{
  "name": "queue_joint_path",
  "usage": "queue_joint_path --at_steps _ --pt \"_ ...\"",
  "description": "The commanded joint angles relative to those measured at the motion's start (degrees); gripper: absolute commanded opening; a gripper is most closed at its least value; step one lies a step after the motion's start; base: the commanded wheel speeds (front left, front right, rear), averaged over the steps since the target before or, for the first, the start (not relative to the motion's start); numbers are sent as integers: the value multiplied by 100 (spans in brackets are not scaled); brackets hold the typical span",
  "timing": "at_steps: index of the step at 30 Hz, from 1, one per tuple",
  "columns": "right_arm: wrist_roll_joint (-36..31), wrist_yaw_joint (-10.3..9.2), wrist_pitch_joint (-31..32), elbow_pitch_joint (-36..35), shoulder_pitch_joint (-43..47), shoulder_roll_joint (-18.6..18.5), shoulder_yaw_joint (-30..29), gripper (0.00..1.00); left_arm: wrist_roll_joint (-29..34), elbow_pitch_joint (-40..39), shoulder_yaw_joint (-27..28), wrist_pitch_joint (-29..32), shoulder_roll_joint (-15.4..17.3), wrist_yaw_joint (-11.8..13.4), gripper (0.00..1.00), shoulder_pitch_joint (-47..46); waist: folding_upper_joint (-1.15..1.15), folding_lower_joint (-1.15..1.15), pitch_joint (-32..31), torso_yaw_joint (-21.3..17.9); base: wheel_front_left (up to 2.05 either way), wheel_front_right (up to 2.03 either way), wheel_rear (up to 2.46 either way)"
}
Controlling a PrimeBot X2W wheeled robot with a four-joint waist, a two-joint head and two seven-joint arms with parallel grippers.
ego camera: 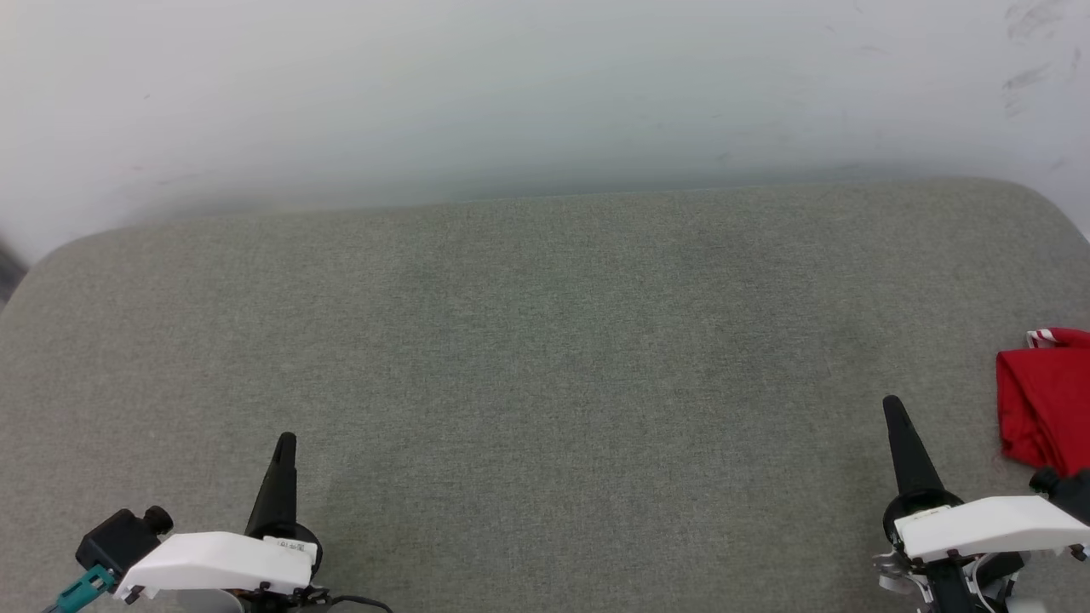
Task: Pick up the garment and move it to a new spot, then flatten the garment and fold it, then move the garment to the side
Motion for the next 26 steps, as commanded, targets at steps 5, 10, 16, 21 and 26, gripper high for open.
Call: queue_joint_path --at_steps 5,10,16,21,26 --pt "425 0 101 -27 -136 -35 -51 0 -433 16 25 110 9 -46 0 -168 0 0 -9 4 0 0 0" --pt "733 0 183 -16 -151 -34 -83 0 -751 59 34 190 8 -54 0 -212 0 0 -17 7 0 0 0" --pt "1081 0 269 -4 -159 -32 -121 0 -1112 110 43 279 6 -69 0 -255 0 0 -26 11 0 0 0" --pt "1361 0 344 7 -163 -30 -151 0 -1398 148 50 345 5 -80 0 -293 0 0 -35 14 0 0 0" --pt "1626 0 399 18 -176 -27 -179 0 -1670 188 57 415 4 -92 0 -331 0 0 -43 17 0 0 0"
